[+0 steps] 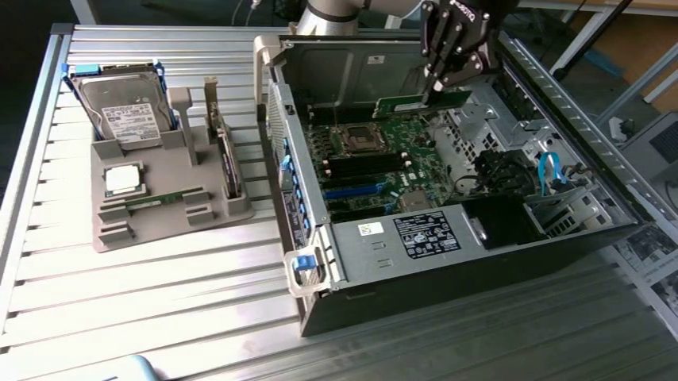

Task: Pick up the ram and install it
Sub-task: 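Pick up the ram and move it above insertion slot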

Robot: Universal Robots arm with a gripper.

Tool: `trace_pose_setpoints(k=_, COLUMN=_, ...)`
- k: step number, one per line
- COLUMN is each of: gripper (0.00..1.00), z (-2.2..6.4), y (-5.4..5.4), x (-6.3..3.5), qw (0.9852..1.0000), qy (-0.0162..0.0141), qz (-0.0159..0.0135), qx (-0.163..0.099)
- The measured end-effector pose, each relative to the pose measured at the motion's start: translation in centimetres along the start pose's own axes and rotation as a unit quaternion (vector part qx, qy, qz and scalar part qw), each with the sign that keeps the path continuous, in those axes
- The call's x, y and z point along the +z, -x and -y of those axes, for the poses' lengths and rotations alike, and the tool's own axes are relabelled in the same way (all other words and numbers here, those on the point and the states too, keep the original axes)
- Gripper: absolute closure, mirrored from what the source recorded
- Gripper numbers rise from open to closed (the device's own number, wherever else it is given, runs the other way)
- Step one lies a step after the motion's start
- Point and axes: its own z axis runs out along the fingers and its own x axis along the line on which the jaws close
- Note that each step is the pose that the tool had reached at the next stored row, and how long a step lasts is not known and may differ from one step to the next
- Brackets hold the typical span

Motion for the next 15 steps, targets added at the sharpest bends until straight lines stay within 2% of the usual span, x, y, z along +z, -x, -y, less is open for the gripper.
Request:
trace_pose_setpoints(k=4, gripper=0.87, z=0.95, y=-0.1, x=0.0, qw=1.0, qy=-0.0003, qz=0.0052, qx=0.0)
trace_pose_setpoints(k=9, gripper=0.87, z=1.81, y=-0.1, x=0.02, qw=0.9999, qy=-0.0006, qz=0.0101, qx=0.0)
trace_pose_setpoints(k=12, gripper=0.87, z=1.92, y=0.2, x=0.03, qw=0.9999, qy=-0.0005, qz=0.0102, qx=0.0)
trace_pose_setpoints(k=15, gripper=0.87, z=1.96, y=0.9, x=0.05, qw=0.9999, qy=-0.0005, qz=0.0103, qx=0.0)
